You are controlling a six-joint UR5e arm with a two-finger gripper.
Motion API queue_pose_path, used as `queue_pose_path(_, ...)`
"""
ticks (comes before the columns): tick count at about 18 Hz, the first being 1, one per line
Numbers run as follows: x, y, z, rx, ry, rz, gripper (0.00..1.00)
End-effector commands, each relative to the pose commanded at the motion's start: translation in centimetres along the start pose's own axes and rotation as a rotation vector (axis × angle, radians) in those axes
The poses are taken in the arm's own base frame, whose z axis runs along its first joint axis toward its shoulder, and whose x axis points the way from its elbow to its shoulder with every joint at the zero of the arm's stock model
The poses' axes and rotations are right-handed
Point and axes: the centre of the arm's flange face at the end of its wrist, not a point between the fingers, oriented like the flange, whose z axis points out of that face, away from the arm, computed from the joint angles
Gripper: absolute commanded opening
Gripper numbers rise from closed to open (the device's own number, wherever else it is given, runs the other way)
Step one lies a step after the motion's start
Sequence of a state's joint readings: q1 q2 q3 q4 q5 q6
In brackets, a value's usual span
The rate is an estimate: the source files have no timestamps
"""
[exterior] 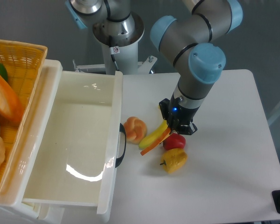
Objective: Place the bread slice in the upper white drawer
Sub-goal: 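Close the gripper on the orange bread slice beside the banana, then lift the bread slice up off the table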
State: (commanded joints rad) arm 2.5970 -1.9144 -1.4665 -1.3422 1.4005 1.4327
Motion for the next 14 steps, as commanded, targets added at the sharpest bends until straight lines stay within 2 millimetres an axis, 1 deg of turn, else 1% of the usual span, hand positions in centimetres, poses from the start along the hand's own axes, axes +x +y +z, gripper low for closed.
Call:
queue_pose_path(1,0.2,0.0,0.3,0.001,0.005,-0.001,0.0)
queue_pose_path(2,0.0,0.0,-0.1,0.0,-0.001,-0.003,0.0)
queue_pose_path(6,0.0,-0.1,-0.3,0.001,-0.006,-0.011,0.0)
queue_pose_path(9,-0.2,-0.1,-1.5,0.002,-0.014,-0.022,0.0)
queue_pose_path(14,-0.4,1.3,-3.9,0.006,-0.024,-0.119,0.0)
